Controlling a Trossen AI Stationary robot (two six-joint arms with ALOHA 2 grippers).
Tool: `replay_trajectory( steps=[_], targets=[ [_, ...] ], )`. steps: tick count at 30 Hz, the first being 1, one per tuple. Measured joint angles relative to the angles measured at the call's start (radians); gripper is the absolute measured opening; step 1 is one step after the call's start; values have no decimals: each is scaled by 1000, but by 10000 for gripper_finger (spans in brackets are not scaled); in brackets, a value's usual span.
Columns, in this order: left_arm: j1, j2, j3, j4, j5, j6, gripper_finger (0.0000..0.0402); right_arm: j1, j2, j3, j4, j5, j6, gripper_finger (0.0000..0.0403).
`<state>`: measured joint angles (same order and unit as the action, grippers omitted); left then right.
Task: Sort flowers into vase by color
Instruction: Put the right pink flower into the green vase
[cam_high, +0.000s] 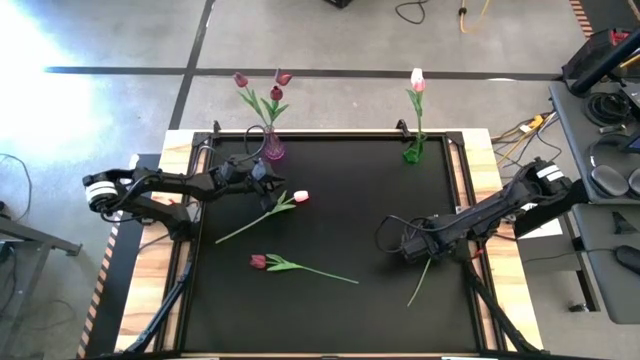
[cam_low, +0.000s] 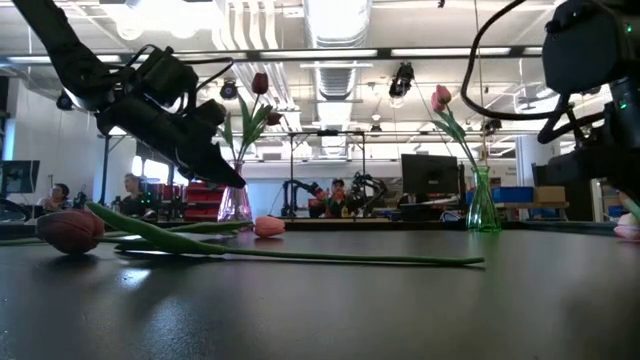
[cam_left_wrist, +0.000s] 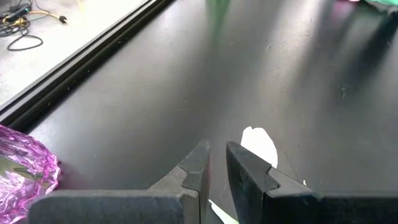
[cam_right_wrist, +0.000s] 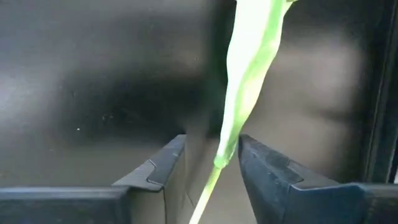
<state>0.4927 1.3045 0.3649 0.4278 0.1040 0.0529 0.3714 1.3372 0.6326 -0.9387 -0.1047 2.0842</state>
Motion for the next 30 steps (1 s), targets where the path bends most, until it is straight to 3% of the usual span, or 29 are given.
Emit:
replay_trajectory(
  steps=[9,12,15,18,22,26,28,30],
  targets=[
    [0,-2,0,10,0,1,37,-1,-14,-13,-57,107,-68,29],
    [0,-2,0,9,-5,-3,37,-1,-33,8,-123,153,-100,17],
    [1,-3,-1,8,-6,-15,37,-5,-57,52,-183,257,-119,15],
    [1,-3,-1,8,-7,-27,37,-13,-78,120,-200,454,-178,14],
    [1,-5,-1,13,-13,-37,37,-76,-92,209,-197,800,-453,13],
    [1,-5,-1,34,-14,-36,37,-203,-106,283,-150,1104,-838,13],
    [2,-5,-1,41,-15,-36,37,-280,-126,302,-52,1215,-1055,13],
    [2,-7,-1,46,-16,-37,37,-360,-152,305,85,1254,-1272,13]
  ],
)
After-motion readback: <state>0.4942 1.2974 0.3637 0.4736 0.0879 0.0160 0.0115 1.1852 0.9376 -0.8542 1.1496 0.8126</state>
